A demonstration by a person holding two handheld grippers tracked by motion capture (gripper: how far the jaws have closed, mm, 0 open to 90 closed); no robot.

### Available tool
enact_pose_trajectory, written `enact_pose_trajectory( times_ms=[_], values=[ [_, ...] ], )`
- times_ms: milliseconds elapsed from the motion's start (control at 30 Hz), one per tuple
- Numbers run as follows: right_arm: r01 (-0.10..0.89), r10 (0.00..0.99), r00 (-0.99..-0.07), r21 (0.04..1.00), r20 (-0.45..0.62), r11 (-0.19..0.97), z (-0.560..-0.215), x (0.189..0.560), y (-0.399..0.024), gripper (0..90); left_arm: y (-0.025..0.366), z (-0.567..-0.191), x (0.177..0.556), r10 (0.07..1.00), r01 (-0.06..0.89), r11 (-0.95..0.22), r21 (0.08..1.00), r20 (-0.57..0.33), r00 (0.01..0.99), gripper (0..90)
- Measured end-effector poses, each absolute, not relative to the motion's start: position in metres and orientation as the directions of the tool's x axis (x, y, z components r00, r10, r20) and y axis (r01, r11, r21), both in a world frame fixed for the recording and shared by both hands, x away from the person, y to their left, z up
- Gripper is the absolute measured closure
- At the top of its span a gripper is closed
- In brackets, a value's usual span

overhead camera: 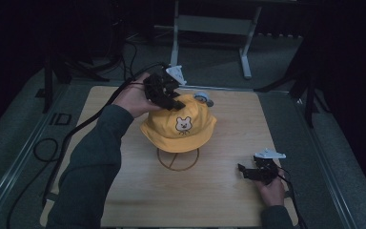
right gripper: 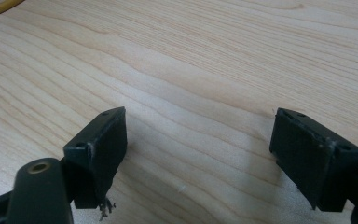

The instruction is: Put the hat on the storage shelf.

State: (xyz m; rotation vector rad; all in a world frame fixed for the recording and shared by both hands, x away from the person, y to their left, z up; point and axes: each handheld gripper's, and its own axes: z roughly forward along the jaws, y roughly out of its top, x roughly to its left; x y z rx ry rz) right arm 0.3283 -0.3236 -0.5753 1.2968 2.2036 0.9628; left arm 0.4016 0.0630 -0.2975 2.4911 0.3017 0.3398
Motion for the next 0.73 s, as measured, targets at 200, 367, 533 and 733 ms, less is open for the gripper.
enact_pose_trajectory(
  times_ms=[200,367,533,733],
  values=[
    [0.594,0.874,-0.485,0.734,-0.001,0.330,-0.575,0.328,-0.324,18.8,0.070,-0.303,0.396,0.310,0.153,-0.762,0.629,0.147,0.939,51.4],
    [0.594,0.875,-0.484,0.735,0.001,0.328,-0.575,0.328,-0.323,18.8,0.070,-0.300,0.395,0.344,0.166,-0.741,0.651,0.155,0.926,36.4],
    [0.594,0.875,-0.484,0.735,0.001,0.328,-0.575,0.328,-0.323,18.8,0.074,-0.296,0.393,0.375,0.166,-0.717,0.677,0.174,0.911,25.5],
    [0.594,0.875,-0.484,0.735,0.002,0.327,-0.575,0.328,-0.323,18.8,0.083,-0.289,0.388,0.404,0.163,-0.690,0.705,0.189,0.895,23.4]
  ],
)
